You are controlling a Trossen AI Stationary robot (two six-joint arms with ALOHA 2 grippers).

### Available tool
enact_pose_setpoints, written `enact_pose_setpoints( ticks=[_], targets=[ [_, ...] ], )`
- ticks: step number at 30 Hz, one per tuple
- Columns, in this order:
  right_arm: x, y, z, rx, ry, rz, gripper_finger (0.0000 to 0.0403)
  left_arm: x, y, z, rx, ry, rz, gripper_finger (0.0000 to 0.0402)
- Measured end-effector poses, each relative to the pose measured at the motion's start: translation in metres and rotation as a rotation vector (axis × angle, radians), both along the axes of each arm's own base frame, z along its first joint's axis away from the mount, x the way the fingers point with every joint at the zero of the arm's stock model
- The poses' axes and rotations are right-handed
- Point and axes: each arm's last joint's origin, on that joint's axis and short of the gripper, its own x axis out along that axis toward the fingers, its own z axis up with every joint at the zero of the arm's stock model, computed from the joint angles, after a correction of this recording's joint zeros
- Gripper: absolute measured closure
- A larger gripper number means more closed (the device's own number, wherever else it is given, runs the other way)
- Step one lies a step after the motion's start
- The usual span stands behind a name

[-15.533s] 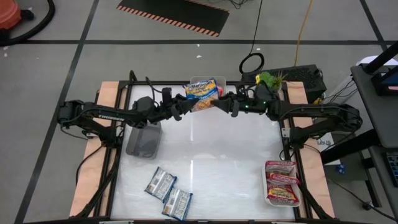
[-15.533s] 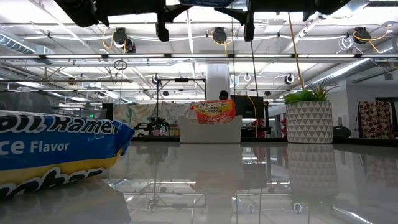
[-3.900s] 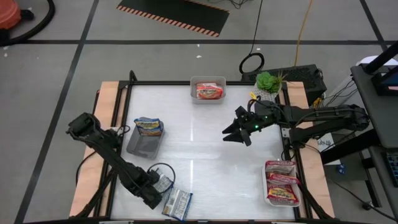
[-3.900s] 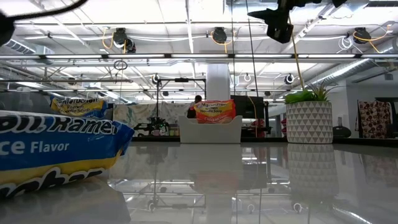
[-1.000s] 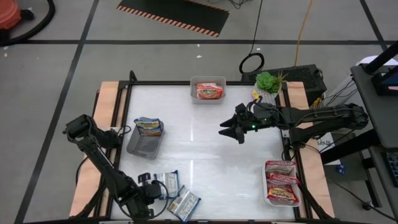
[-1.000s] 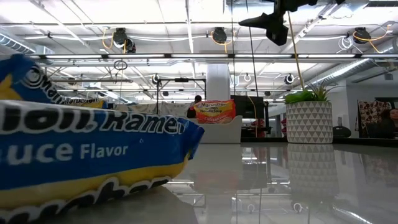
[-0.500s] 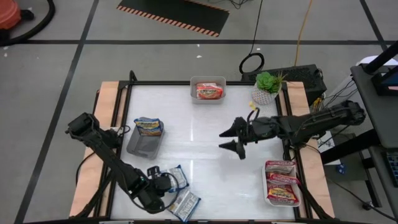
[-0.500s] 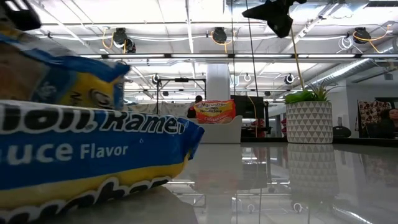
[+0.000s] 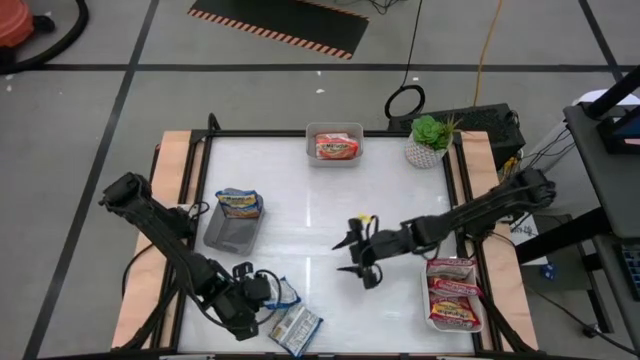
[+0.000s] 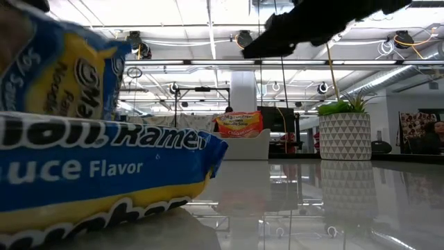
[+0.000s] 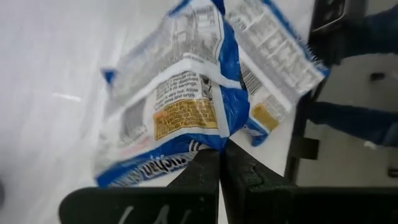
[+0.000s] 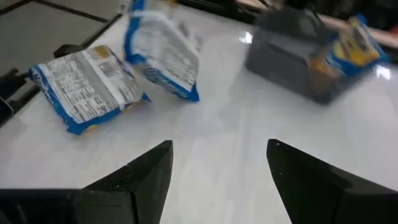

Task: Sort Maruchan noodles
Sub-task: Put the left blue noodle pack into the black bin

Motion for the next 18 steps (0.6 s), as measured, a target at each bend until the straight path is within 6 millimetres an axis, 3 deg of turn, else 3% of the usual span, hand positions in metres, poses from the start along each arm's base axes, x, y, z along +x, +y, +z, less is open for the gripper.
enact_pose_setpoints(
  ticks=[8, 13, 18],
  targets=[
    [0.034, 0.015, -0.033, -0.061, -0.192, 0.099, 0.0149, -0.002, 0.024, 0.032, -0.073, -0.076, 0.064, 0.0401],
    [0.052, 0.021, -0.056, -0.075, -0.249, 0.109, 0.0149, 0.001, 0.035, 0.039, -0.098, -0.095, 0.105, 0.0401],
    [0.075, 0.03, -0.058, 0.012, -0.259, 0.155, 0.0149, 0.009, 0.042, 0.04, -0.13, -0.106, 0.132, 0.0401]
  ],
)
